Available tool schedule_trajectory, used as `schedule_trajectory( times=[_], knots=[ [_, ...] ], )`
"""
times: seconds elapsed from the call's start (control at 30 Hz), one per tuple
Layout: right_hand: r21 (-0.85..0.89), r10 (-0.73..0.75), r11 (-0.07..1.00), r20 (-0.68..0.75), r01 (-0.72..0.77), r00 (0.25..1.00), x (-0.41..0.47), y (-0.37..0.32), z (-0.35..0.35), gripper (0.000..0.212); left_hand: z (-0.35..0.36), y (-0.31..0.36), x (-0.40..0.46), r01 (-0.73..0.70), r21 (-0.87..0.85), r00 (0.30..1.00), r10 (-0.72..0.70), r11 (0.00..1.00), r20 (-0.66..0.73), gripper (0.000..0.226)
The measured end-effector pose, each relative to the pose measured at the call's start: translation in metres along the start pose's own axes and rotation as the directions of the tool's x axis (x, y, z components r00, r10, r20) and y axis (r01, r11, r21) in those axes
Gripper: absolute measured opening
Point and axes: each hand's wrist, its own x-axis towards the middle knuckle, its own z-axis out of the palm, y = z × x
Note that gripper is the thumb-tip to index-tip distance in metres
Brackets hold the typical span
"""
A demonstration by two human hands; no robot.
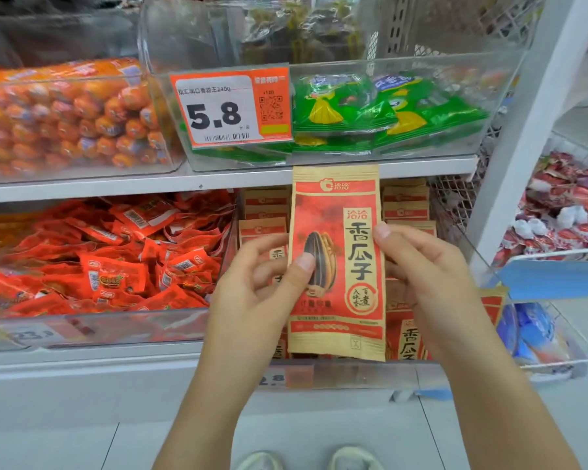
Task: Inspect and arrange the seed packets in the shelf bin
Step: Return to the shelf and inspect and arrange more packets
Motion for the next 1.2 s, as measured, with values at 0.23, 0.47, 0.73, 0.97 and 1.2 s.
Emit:
schedule_trajectory(
  times=[0.23, 0.47, 0.73, 0.97, 1.2],
  knots=[
    [0.037, -0.028, 0.999, -0.023, 0.028, 0.999, -0.001, 0.002, 0.01, 0.023, 0.001, 0.001, 0.006, -0.193, 0.174, 0.967, 0.217, 0.966, -0.132, 0.017],
    [0.075, -0.086, 0.994, 0.015, 0.084, 0.996, -0.003, 0.0, 0.026, 0.029, 0.007, 0.006, 0.001, -0.129, 0.495, 0.982, 0.18, 0.859, -0.056, 0.052],
    [0.088, -0.087, 0.993, 0.065, 0.081, 0.994, 0.001, -0.007, 0.035, 0.03, 0.003, 0.02, 0.006, -0.049, 0.248, 0.998, 0.056, 0.968, -0.022, 0.055],
    [0.021, 0.008, 1.0, 0.165, -0.012, 0.986, 0.009, -0.015, 0.04, 0.05, 0.003, 0.029, 0.011, 0.147, -0.039, 0.981, -0.14, 0.988, 0.137, 0.019],
    [-0.008, 0.042, 0.999, 0.152, -0.041, 0.987, 0.012, -0.012, 0.041, 0.057, -0.003, 0.02, 0.012, 0.102, 0.021, 0.988, -0.104, 0.995, 0.116, 0.032]
  ],
)
